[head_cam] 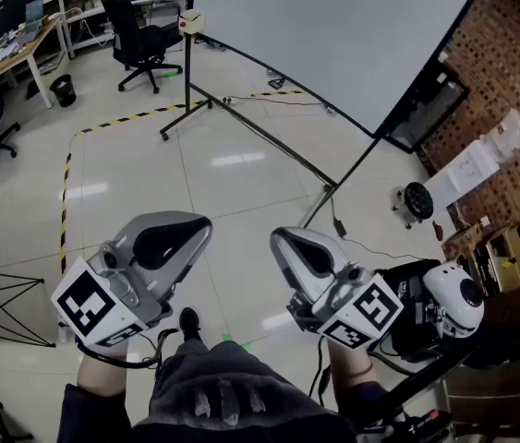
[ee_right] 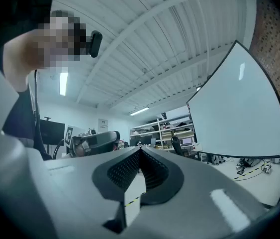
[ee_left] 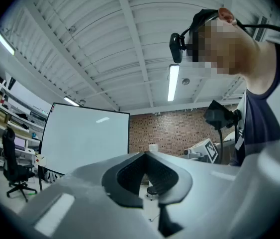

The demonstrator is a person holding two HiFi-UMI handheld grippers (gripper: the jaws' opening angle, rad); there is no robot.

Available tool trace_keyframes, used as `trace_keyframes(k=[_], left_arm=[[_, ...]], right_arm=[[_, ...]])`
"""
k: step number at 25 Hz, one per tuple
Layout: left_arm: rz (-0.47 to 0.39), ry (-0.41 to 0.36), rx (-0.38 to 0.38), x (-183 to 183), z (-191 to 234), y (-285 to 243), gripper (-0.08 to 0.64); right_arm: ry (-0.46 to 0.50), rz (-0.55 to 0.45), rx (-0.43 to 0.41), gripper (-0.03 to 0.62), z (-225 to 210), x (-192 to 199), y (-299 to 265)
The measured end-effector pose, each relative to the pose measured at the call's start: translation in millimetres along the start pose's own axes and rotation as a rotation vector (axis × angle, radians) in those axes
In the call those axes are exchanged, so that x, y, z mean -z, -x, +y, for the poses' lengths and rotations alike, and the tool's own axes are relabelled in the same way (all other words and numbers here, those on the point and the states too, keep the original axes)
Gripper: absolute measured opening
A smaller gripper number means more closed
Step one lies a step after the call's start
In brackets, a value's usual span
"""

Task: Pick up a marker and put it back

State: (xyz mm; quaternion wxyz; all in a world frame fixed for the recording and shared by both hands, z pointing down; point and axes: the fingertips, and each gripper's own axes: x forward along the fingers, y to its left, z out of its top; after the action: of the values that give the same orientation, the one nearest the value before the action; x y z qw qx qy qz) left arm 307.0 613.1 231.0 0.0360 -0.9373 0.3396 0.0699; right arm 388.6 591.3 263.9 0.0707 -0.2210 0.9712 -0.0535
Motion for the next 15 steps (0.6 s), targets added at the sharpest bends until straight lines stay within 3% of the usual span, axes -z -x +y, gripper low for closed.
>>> trace_keyframes(k=[8, 15], left_arm=[[-0.016, -0.026, 0.034, -13, 127, 13, 0.006], [-0.026, 0.019, -0.01, -8, 203, 22, 0.006]], right_arm=[[0.014, -0.024, 0.005, 0.002, -35, 1, -132], [-0.003, 0.02, -0.031, 0.002, -61, 12, -205]])
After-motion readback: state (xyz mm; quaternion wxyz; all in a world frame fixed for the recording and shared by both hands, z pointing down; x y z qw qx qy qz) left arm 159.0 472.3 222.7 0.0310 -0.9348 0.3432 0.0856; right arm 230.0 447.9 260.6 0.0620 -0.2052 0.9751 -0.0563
